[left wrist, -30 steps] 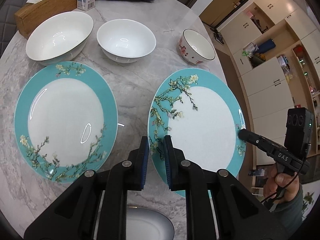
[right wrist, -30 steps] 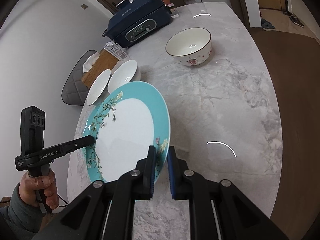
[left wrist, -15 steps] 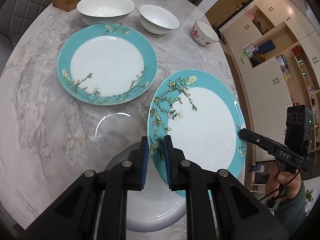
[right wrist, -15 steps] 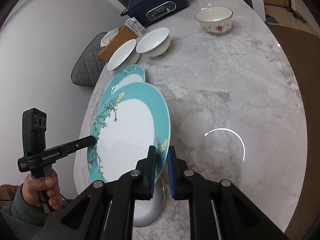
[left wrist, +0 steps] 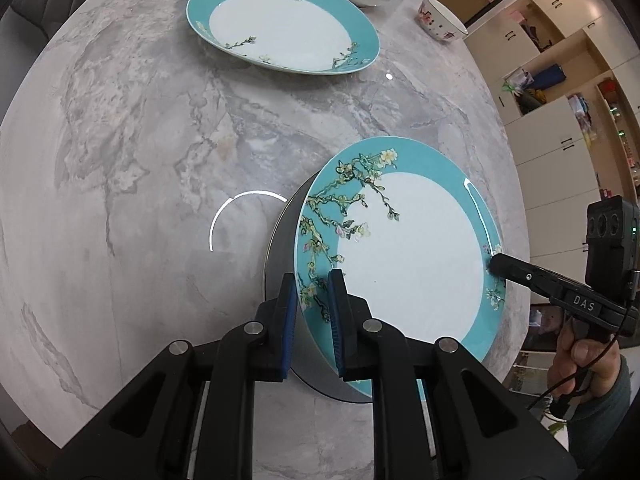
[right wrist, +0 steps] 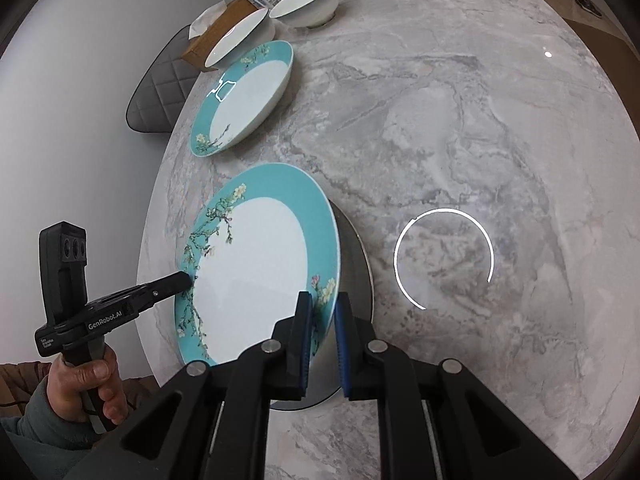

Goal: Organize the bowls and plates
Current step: 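Lower the teal plate onto the grey-rimmed plate and open the right gripper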

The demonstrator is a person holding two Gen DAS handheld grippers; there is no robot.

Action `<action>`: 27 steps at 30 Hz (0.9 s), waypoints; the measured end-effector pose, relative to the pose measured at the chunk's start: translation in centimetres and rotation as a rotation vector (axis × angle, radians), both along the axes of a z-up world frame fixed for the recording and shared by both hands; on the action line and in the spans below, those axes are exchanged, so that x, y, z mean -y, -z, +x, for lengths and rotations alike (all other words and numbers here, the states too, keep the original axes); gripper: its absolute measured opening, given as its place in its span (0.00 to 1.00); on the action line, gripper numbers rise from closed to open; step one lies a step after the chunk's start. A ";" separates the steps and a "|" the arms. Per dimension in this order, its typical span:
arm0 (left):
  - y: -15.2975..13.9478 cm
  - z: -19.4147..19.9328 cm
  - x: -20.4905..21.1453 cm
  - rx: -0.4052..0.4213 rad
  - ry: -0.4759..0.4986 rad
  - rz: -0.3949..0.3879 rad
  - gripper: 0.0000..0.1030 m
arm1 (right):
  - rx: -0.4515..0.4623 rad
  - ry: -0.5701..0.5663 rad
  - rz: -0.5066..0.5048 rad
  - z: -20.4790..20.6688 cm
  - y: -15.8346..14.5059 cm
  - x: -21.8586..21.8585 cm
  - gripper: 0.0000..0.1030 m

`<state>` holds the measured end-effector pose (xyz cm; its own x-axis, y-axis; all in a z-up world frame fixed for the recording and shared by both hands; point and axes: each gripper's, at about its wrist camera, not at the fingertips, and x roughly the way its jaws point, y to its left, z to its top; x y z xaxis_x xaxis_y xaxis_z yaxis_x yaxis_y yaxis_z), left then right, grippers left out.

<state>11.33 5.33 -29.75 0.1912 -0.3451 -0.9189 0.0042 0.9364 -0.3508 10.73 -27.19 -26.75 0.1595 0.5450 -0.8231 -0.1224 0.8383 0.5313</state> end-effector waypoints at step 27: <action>1.1 -0.2 1.6 0.007 0.039 0.107 0.12 | 0.031 -0.029 -0.118 -1.8 2.1 -1.7 0.14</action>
